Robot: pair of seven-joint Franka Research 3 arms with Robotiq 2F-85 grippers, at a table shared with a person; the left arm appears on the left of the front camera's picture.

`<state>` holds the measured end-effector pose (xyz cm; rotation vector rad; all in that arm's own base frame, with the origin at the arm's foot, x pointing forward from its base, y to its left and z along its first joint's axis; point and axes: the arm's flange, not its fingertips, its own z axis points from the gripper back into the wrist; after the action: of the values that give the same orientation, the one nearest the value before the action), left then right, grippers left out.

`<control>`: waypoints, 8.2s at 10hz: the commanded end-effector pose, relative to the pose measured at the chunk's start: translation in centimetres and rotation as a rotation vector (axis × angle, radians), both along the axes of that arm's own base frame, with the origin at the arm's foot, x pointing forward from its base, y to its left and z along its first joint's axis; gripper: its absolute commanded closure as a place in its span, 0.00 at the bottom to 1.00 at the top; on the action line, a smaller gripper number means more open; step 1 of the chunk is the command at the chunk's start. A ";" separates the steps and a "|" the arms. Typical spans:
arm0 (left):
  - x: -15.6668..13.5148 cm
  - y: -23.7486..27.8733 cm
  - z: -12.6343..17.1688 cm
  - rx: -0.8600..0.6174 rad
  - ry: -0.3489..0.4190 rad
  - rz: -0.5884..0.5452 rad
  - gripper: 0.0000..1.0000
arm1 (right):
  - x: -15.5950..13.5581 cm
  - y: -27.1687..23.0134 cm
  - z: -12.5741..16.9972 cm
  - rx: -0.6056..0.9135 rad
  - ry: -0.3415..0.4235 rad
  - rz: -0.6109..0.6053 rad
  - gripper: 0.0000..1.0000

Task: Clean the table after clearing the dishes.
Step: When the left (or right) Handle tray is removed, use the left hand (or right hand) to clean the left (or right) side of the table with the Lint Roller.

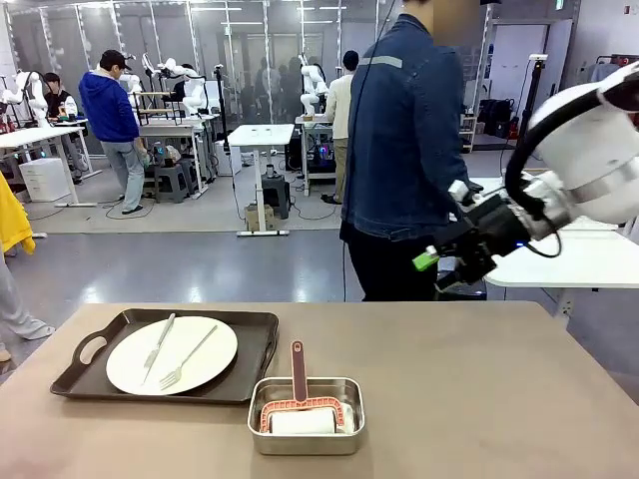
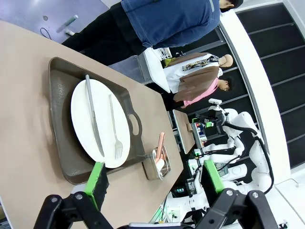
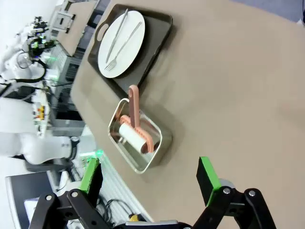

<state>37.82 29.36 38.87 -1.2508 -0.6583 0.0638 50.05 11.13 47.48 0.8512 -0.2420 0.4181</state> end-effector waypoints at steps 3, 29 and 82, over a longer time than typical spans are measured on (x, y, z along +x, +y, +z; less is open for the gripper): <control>-0.4 0.1 0.0 0.004 -0.006 -0.009 0.00 | 1.0 8.8 -2.1 -0.304 -0.228 0.243 0.00; -0.4 0.1 0.0 0.004 -0.006 -0.009 0.00 | 5.5 29.5 -4.2 -0.485 -0.340 1.109 0.00; -0.4 0.1 0.0 0.004 -0.006 -0.009 0.00 | 8.5 -3.3 2.5 -0.005 0.545 -0.243 1.00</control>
<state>37.88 29.26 38.84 -1.2522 -0.6561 0.0620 55.10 3.67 47.69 0.9153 0.0289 -0.1400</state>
